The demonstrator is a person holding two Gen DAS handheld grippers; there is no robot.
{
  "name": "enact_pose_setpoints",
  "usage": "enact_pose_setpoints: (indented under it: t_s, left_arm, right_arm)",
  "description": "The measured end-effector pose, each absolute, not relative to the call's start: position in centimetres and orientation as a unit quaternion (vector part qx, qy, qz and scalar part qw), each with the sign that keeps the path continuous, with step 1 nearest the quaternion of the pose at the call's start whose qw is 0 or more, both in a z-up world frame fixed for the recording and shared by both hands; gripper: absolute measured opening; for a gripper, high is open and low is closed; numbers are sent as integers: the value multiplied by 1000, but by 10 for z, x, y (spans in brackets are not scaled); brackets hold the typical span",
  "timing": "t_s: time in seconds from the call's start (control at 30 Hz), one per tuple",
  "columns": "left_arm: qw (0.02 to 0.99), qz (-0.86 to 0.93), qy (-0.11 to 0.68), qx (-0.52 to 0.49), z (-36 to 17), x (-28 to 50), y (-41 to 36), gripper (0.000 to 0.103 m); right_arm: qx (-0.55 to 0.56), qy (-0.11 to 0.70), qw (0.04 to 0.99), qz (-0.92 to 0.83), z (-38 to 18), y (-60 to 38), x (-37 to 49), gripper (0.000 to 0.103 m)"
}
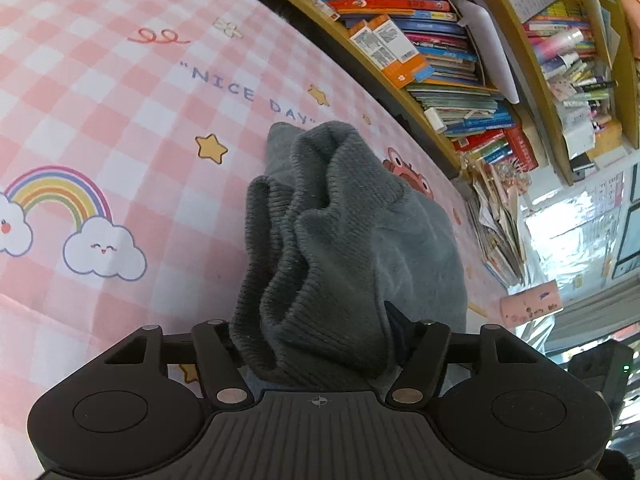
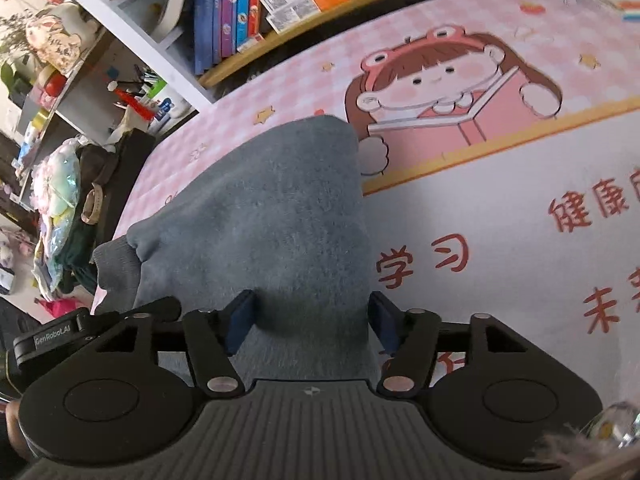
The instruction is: Fold clothes
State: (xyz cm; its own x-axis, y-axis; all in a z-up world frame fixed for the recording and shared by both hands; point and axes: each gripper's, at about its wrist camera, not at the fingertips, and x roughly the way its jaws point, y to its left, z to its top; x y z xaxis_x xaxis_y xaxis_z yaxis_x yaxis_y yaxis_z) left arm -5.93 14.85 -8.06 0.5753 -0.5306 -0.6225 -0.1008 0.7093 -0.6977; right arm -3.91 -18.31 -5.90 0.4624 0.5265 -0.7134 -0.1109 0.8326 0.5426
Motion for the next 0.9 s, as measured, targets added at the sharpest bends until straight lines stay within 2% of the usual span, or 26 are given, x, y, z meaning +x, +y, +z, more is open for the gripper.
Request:
enact_pose_setpoints:
  t_s: [0.17,0.4,0.9]
  left_arm:
    - [807,-134,442,-368,-85,-58,148,67]
    - [821,-143,433,-344,-73,-61,142,57]
    - [843,-172,390,-327,-50,-79,146,56]
  right_arm:
    - [241,499,809,197,-69,-183,-30,60]
    - [211,482,822,217,-55,-175,-38,39]
    - [176,421,859,229,-26,-167,-69,37]
